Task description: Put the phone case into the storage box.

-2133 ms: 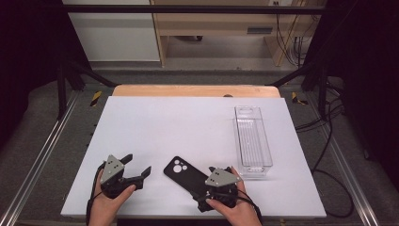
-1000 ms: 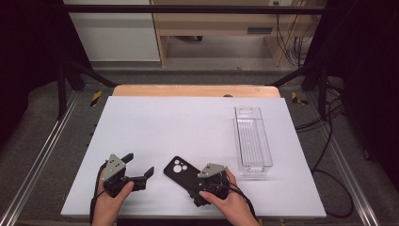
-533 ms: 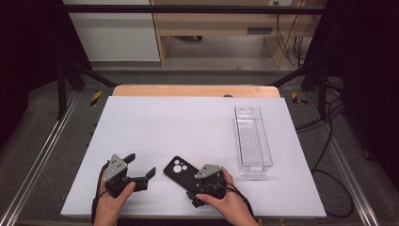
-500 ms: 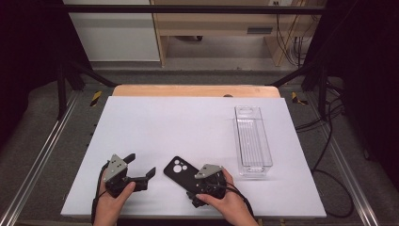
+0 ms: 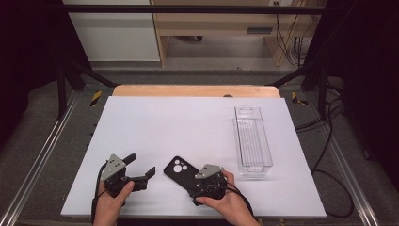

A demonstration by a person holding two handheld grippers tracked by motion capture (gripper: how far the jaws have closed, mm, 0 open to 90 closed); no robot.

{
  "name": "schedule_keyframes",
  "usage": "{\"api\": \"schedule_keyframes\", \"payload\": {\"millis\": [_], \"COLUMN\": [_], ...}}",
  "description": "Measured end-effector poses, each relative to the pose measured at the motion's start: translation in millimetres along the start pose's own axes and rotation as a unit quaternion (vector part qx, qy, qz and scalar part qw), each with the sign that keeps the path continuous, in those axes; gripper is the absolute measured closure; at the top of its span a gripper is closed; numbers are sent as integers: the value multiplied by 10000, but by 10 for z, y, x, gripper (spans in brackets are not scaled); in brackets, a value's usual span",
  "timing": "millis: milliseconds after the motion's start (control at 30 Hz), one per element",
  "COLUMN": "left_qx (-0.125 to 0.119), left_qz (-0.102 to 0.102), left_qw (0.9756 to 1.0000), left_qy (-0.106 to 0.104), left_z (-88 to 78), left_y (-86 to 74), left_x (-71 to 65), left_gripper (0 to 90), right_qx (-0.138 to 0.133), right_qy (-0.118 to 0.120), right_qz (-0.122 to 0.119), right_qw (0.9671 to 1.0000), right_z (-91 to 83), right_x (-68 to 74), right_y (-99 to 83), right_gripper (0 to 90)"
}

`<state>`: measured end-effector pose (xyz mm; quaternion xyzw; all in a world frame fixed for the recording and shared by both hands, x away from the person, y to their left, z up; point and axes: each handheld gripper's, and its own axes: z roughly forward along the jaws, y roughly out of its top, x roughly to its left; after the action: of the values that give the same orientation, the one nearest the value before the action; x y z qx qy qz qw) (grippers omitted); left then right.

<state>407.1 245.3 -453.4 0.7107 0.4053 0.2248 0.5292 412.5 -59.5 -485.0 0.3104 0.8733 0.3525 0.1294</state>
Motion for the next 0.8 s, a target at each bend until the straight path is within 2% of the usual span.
{"api": "schedule_keyframes", "payload": {"millis": [100, 167, 400, 667, 800], "left_qx": [-38, -76, -144, -169, -177], "left_qz": [-61, -84, -159, -173, -191], "left_qw": [10000, 9999, 9998, 9997, 9997], "left_qy": [-39, -35, -21, -2, -16], "left_z": [-3, -12, -36, -45, -44], "left_y": [2, 6, 15, 21, 21], "left_x": [7, 13, 38, 48, 57], "left_gripper": [56, 57, 59, 59, 58], "right_qx": [-2, -6, -137, -240, -394], "right_qy": [-37, -169, -328, -478, -602], "right_qz": [-52, -222, -373, -425, -430], "right_qw": [10000, 9996, 9987, 9977, 9965], "right_z": [-10, -24, -75, -114, -153], "right_x": [13, 51, 75, 70, 61], "right_y": [5, 17, 42, 55, 66], "right_gripper": [152, 157, 159, 161, 162]}}
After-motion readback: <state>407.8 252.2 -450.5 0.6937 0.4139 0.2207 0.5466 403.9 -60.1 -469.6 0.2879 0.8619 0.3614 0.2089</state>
